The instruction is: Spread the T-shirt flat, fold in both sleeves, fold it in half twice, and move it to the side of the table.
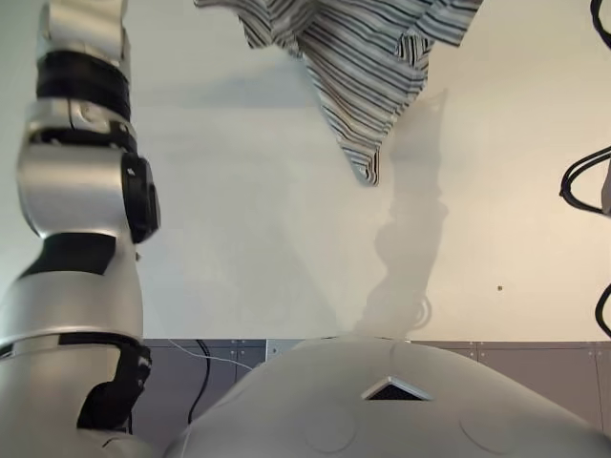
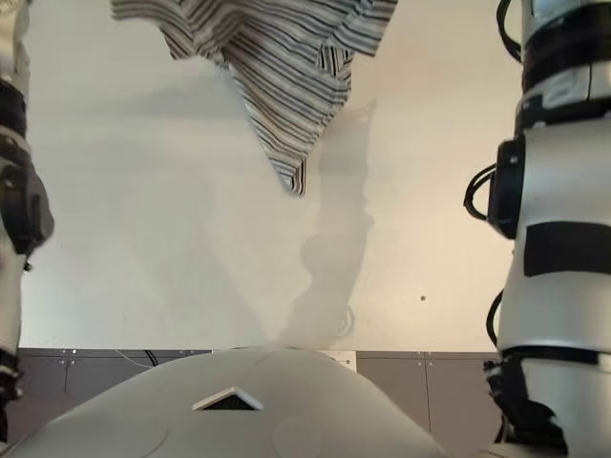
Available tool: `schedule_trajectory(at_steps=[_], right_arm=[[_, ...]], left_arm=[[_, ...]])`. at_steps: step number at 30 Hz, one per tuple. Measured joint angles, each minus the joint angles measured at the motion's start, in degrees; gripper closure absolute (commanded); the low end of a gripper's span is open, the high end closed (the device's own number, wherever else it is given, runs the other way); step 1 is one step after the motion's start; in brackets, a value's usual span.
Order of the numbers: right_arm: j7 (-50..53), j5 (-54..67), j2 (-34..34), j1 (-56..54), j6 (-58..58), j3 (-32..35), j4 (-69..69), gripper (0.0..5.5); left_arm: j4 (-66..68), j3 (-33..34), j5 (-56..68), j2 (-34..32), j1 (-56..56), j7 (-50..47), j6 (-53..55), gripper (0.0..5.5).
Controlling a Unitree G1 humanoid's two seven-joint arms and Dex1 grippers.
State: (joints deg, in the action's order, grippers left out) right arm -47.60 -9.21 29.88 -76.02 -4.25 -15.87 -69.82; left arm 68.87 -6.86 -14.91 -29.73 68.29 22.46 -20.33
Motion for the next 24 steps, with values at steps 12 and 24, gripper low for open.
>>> schedule_trajectory(at_steps=[12,24], right_arm=[[23.3,-14.4,-3.4,-17.4,-1.0,-2.0,-8.9,5.4],[-20.3,-2.6,8.3,3.6,-14.6,4.4,8.6,5.4]], left_arm=[[9.3,-5.8,-11.5,-1.6,18.3,-7.0,3.5,5.36],[-6.3,-1.2,6.2,-8.2,-1.5,29.6,-23.1,5.36]])
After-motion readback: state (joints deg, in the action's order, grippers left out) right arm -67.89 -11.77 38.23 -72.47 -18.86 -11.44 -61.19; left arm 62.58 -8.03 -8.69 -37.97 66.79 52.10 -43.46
